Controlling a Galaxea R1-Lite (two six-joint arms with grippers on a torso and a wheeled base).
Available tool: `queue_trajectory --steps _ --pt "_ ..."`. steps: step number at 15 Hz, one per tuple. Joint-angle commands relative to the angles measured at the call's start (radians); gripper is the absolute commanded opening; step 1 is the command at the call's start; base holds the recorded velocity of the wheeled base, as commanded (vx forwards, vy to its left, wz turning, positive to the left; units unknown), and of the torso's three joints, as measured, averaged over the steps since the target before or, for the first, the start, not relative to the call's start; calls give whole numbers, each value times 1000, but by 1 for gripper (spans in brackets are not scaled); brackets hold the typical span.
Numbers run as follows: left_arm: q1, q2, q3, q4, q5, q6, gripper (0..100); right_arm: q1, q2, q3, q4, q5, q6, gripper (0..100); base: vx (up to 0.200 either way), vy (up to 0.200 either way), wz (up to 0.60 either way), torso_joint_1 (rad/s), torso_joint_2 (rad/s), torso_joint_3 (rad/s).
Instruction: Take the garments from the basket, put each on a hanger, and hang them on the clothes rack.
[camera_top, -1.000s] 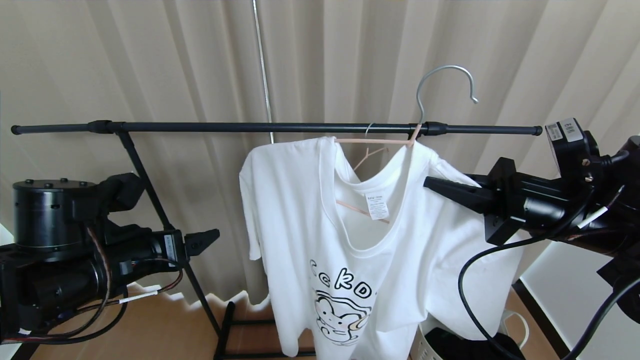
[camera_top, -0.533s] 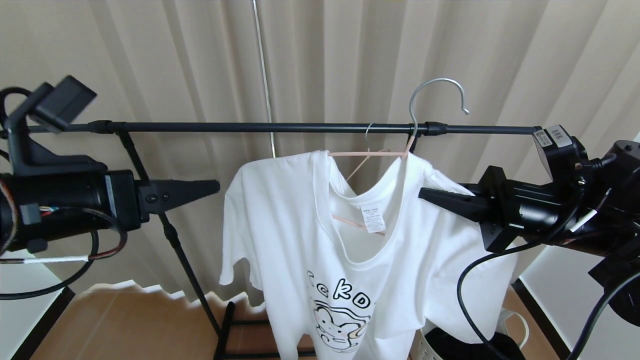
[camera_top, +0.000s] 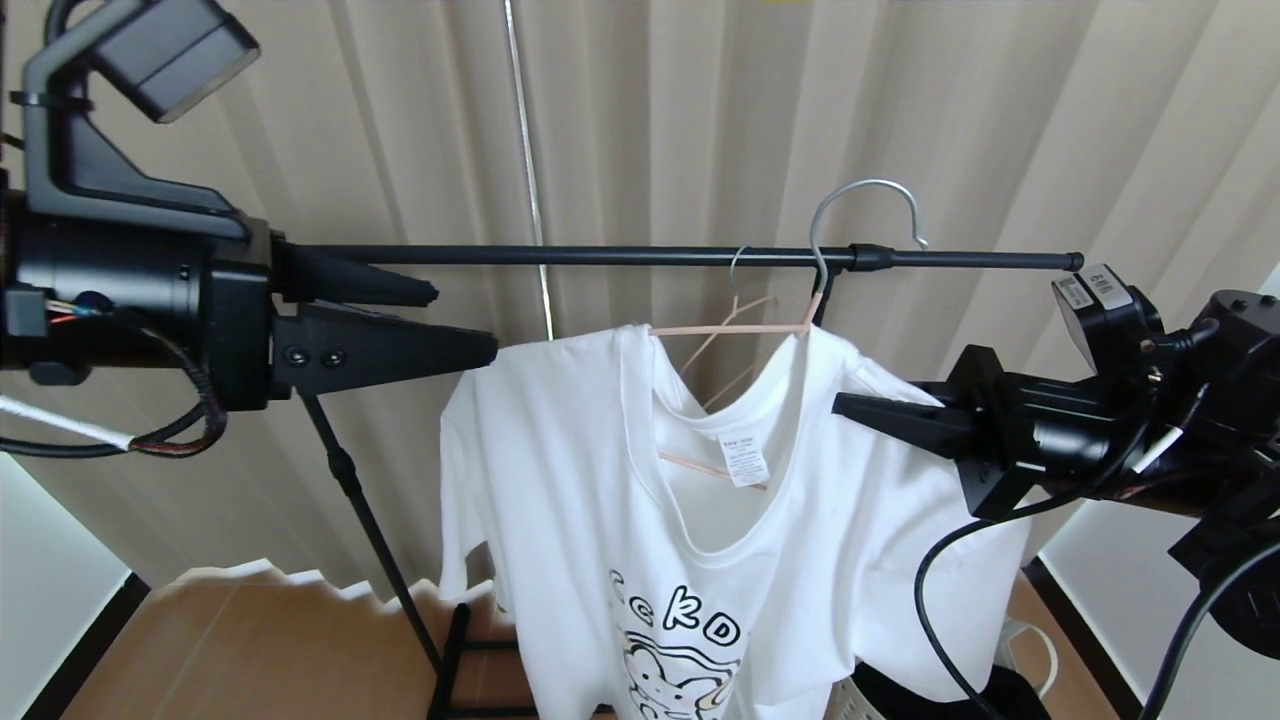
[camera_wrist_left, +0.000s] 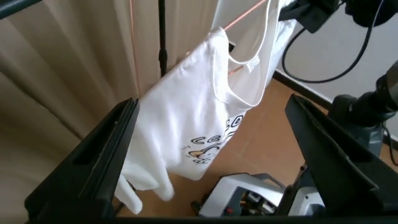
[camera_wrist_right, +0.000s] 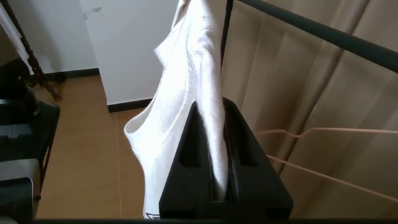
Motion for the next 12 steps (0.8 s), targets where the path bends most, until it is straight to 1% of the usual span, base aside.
queue_trajectory --steps 1,2,3,5,6,7,8,9,12 --pt "-43 177 -180 117 -7 143 100 4 2 5 0 0 0 0 0 0 0 0 0 0" --pt "-45 212 -227 152 -8 180 100 5 3 5 0 0 0 0 0 0 0 0 0 0" --pt "-54 289 -356 250 -14 251 100 7 6 7 0 0 0 0 0 0 0 0 0 0" --pt "-54 383 -522 381 -39 321 100 8 6 8 0 2 -2 0 0 0 0 0 0 0" --pt "-52 438 -624 468 -76 370 100 13 8 16 0 7 -2 0 0 0 0 0 0 0" --pt "-52 463 -656 516 -103 396 100 20 8 17 0 10 -3 0 0 0 0 0 0 0" --pt "-54 472 -656 539 -142 423 100 28 11 19 0 10 -3 0 0 0 0 0 0 0" --pt "-59 476 -656 543 -154 436 100 28 15 19 0 10 -5 0 0 0 0 0 0 0" --pt "-72 479 -654 543 -157 447 100 42 14 20 -2 10 -5 0 0 0 0 0 0 0"
